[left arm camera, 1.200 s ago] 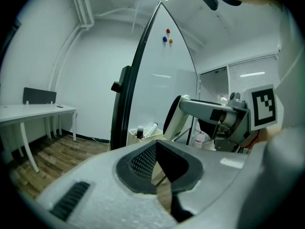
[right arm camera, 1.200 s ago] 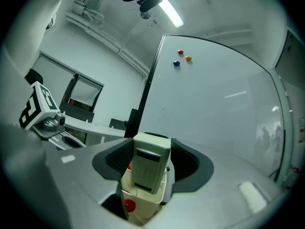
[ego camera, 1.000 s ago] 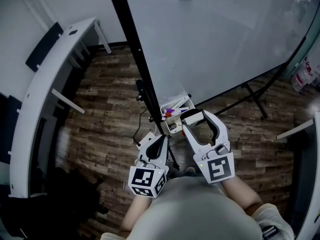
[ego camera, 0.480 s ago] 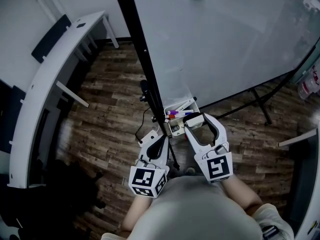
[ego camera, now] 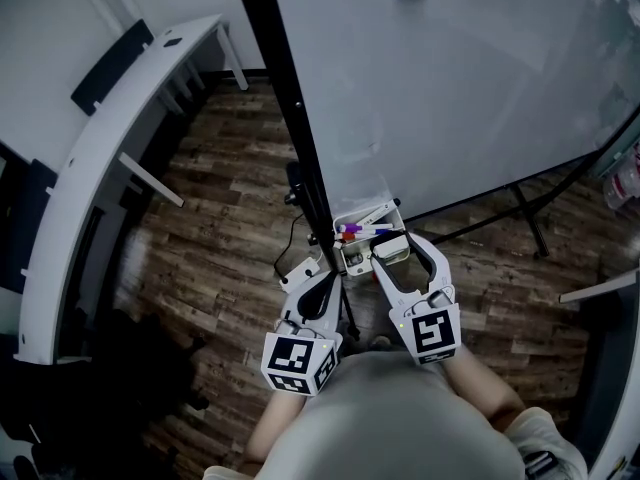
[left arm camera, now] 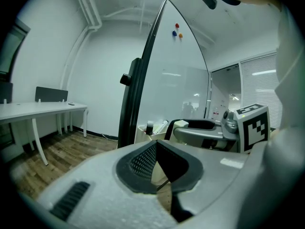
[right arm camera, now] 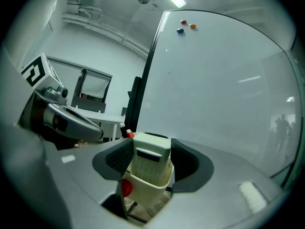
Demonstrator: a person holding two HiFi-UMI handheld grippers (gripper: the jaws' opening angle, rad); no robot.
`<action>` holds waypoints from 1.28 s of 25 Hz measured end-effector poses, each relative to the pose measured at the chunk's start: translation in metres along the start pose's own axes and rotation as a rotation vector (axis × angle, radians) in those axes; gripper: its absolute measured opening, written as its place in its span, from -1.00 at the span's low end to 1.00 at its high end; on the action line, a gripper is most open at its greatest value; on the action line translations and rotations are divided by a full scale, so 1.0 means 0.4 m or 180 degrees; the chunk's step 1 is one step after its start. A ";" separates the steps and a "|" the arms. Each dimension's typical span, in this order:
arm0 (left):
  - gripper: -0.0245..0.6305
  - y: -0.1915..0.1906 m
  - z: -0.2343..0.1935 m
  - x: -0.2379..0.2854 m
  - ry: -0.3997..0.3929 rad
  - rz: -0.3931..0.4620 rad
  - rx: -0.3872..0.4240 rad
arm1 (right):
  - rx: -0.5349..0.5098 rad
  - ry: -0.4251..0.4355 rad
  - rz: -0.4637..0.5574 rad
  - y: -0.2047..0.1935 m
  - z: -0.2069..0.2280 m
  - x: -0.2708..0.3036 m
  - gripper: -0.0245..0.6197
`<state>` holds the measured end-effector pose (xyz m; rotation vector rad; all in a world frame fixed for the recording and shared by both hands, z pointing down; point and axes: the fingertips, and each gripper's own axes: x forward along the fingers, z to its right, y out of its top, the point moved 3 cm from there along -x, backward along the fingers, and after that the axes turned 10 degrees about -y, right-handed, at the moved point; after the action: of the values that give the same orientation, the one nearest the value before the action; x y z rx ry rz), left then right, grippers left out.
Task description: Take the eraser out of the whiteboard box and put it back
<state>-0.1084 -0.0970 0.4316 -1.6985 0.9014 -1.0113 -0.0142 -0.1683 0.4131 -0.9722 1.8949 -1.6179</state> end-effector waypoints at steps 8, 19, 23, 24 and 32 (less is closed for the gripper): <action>-0.92 0.000 -0.006 0.002 0.0034 -0.0002 -0.0018 | 0.0030 0.0059 -0.0180 -0.045 -0.007 0.017 -0.13; -0.92 0.001 -0.012 0.001 -0.0028 -0.0023 0.0001 | 0.0040 -0.0001 -0.0222 -0.059 -0.015 0.026 -0.12; -0.92 0.002 -0.012 0.002 -0.0079 -0.0024 0.0009 | 0.0012 -0.0013 -0.0214 -0.060 -0.017 0.026 -0.12; -0.92 0.002 -0.010 0.001 -0.0094 -0.0027 0.0012 | 0.0025 -0.0013 -0.0215 -0.058 -0.019 0.024 -0.10; -0.92 0.003 -0.005 -0.002 -0.0194 -0.0063 0.0028 | 0.0061 -0.0061 -0.0228 -0.044 -0.025 0.012 -0.01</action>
<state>-0.1109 -0.0971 0.4309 -1.7247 0.8411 -0.9702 -0.0211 -0.1665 0.4328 -1.0549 1.8481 -1.6582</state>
